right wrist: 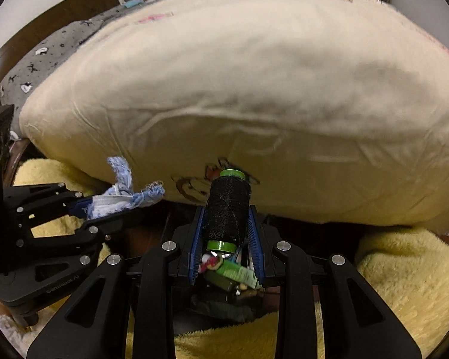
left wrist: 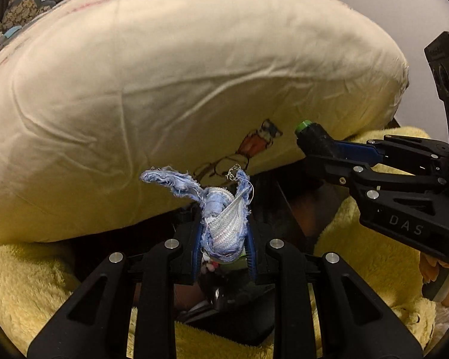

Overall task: Collect trash
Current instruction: 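Lower the rag and spool into the bin and release both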

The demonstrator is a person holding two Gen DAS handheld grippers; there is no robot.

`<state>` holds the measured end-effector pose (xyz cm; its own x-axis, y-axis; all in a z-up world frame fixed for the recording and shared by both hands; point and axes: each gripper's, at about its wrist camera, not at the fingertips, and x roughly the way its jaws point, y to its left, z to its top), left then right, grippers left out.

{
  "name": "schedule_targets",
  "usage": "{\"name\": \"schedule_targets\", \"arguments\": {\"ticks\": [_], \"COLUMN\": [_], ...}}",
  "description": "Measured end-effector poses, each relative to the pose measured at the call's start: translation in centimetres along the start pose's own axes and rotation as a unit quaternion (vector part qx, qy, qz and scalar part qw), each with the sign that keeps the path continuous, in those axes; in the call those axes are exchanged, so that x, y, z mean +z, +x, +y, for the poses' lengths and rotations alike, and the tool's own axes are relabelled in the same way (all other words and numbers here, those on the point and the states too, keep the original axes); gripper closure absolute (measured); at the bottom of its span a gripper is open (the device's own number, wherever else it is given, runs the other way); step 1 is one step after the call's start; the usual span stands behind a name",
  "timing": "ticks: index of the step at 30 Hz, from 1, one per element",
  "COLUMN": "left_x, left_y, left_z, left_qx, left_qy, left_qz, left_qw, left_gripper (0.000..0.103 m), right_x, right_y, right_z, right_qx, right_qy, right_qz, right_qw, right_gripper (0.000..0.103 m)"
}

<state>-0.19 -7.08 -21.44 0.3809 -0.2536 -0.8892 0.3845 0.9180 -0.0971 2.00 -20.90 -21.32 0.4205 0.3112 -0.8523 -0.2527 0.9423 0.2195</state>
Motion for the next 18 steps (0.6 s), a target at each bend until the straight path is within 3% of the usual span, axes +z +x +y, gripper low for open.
{"name": "schedule_targets", "arguments": {"ticks": [11, 18], "left_x": [0.5, 0.1], "left_y": [3.5, 3.3], "left_z": [0.7, 1.7], "left_qx": [-0.026, -0.028], "left_qy": [-0.021, -0.03], "left_qz": [0.051, 0.051], "left_qw": [0.9981, 0.9979], "left_gripper": [0.078, 0.06], "right_x": [-1.2, -0.7], "right_y": [1.8, 1.4], "right_z": [-0.7, -1.3], "right_qx": [0.01, 0.011], "right_qy": [0.017, 0.027], "right_qz": [0.044, 0.039], "right_qw": [0.999, 0.999], "right_gripper": [0.072, 0.068]}}
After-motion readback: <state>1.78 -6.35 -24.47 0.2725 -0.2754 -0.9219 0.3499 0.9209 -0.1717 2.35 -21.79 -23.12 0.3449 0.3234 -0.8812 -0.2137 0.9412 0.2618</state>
